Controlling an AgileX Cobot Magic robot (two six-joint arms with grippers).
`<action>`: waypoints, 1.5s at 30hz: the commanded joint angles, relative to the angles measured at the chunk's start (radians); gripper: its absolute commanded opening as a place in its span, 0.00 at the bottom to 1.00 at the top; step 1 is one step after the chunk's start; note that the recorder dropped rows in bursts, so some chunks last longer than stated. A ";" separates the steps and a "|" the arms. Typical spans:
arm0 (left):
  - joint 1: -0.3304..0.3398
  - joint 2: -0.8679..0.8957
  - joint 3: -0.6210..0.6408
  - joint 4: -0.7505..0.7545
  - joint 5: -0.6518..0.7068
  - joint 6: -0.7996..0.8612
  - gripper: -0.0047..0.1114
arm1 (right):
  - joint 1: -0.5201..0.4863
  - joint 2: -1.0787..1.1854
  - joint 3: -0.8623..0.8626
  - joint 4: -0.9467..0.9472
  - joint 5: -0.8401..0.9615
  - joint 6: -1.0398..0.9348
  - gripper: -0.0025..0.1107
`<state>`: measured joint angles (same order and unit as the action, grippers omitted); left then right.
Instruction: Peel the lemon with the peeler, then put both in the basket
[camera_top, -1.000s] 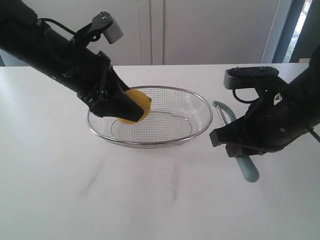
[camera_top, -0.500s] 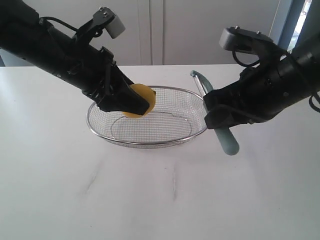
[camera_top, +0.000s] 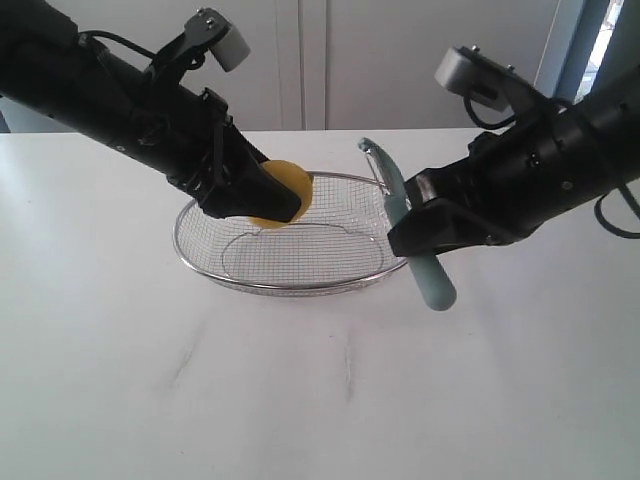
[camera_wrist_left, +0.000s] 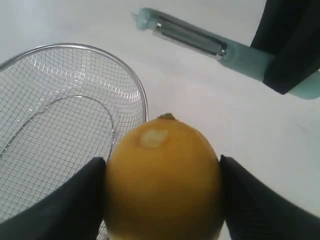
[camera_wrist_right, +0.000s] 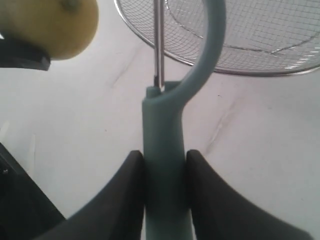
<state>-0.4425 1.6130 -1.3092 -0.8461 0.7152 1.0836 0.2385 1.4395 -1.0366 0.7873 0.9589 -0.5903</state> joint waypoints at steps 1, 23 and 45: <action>-0.002 -0.019 0.006 -0.057 0.003 0.047 0.04 | -0.012 0.042 -0.008 0.099 0.009 -0.071 0.02; 0.001 -0.019 0.006 -0.252 -0.031 0.234 0.04 | -0.012 0.179 -0.008 0.335 0.088 -0.218 0.02; 0.001 -0.019 0.006 -0.252 -0.042 0.234 0.04 | -0.082 0.197 -0.008 0.427 0.192 -0.259 0.02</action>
<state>-0.4425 1.6130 -1.3092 -1.0534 0.6650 1.3161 0.1739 1.6499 -1.0379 1.2013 1.1299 -0.8404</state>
